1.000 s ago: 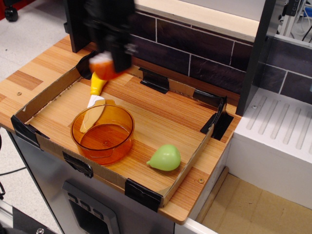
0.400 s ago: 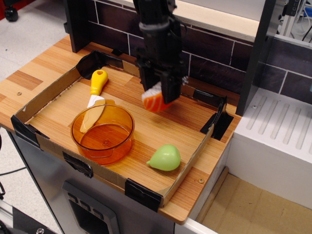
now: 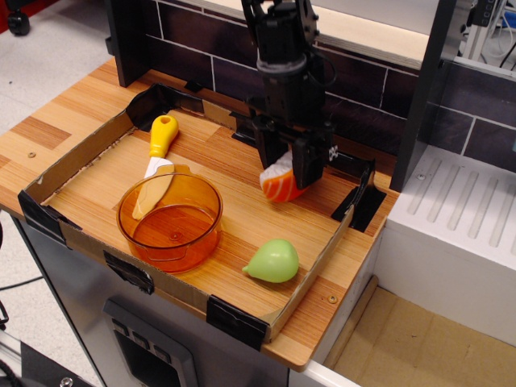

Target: Take sushi out of pot

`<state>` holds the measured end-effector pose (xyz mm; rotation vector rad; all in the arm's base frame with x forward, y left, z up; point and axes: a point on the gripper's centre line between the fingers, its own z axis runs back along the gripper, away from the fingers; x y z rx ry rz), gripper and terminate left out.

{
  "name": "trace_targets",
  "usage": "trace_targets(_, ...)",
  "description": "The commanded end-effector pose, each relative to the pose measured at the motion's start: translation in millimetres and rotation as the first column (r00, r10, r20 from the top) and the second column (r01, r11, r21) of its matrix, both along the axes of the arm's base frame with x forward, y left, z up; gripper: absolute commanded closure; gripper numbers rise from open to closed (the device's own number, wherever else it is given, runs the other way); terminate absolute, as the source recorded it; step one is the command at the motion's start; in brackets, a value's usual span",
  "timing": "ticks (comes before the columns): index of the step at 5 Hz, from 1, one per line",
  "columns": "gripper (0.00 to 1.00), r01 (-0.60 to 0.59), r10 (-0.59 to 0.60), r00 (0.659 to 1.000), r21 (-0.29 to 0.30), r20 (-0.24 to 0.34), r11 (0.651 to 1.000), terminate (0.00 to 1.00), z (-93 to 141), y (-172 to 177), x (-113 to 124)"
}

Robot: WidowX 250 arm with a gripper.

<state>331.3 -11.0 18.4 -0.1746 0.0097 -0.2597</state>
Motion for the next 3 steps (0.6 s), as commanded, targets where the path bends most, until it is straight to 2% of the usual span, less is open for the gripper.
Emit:
trace_targets(1, 1.0, 0.024, -0.025, 0.999, 0.013, 0.025, 1.0, 0.0, 7.2, 2.1, -5.5)
trace_targets(2, 0.0, 0.042, -0.043, 0.999, 0.034, 0.017, 0.999, 0.0, 6.7, 0.9, -9.0)
trace_targets(3, 0.0, 0.054, -0.055, 0.998, 0.04, 0.031, 0.998, 0.0, 9.9, 1.8, -11.5)
